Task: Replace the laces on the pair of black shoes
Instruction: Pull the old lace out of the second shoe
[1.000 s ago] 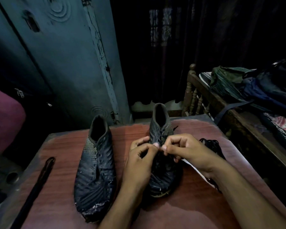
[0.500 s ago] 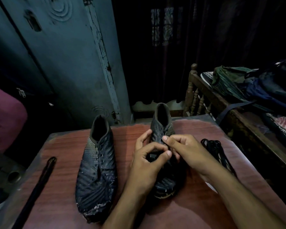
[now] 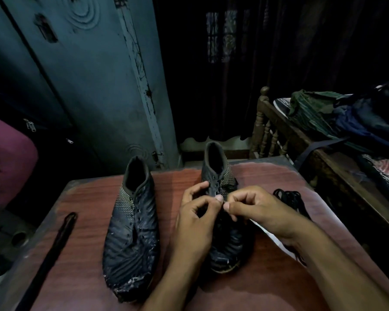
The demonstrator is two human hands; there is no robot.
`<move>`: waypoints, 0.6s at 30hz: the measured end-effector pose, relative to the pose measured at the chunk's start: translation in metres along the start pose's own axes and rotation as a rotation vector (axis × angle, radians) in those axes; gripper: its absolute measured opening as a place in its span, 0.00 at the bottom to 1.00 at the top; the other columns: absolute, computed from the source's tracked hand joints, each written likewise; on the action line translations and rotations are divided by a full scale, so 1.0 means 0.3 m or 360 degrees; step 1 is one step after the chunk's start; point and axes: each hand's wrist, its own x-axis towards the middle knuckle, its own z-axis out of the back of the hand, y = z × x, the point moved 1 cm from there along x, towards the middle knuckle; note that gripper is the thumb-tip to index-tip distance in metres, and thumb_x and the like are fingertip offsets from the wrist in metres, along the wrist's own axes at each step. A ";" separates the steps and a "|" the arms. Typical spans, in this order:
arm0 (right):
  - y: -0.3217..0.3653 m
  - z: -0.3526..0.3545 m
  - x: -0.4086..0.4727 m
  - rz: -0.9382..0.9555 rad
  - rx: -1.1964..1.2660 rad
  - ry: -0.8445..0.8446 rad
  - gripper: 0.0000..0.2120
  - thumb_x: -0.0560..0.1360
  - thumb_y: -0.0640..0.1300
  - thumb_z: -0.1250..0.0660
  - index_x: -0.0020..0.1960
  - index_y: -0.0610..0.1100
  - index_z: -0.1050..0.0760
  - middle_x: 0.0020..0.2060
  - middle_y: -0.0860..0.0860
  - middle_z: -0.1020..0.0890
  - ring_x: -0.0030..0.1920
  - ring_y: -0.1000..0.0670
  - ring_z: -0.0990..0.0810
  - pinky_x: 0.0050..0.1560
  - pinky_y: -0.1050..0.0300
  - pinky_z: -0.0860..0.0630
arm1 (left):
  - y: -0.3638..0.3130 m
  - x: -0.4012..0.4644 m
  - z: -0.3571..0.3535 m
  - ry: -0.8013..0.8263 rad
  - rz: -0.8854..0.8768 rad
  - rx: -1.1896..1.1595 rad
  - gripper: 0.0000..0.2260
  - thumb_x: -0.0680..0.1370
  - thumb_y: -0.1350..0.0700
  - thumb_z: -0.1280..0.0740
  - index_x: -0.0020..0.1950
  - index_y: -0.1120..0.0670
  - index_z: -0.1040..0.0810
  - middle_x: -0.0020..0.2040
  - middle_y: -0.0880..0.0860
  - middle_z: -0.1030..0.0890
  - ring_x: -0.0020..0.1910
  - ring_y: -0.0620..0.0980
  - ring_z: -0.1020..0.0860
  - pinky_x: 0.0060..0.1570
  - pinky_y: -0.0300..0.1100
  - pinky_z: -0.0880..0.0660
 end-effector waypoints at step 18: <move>-0.005 -0.020 0.013 -0.0044 0.0142 -0.0225 0.20 0.82 0.44 0.33 0.31 0.49 0.29 0.32 0.44 0.32 0.35 0.47 0.36 0.35 0.57 0.37 | -0.012 -0.016 0.005 0.0158 -0.0113 -0.0107 0.09 0.69 0.39 0.31 0.34 0.41 0.16 0.70 0.41 0.28 0.70 0.33 0.31 0.59 0.21 0.36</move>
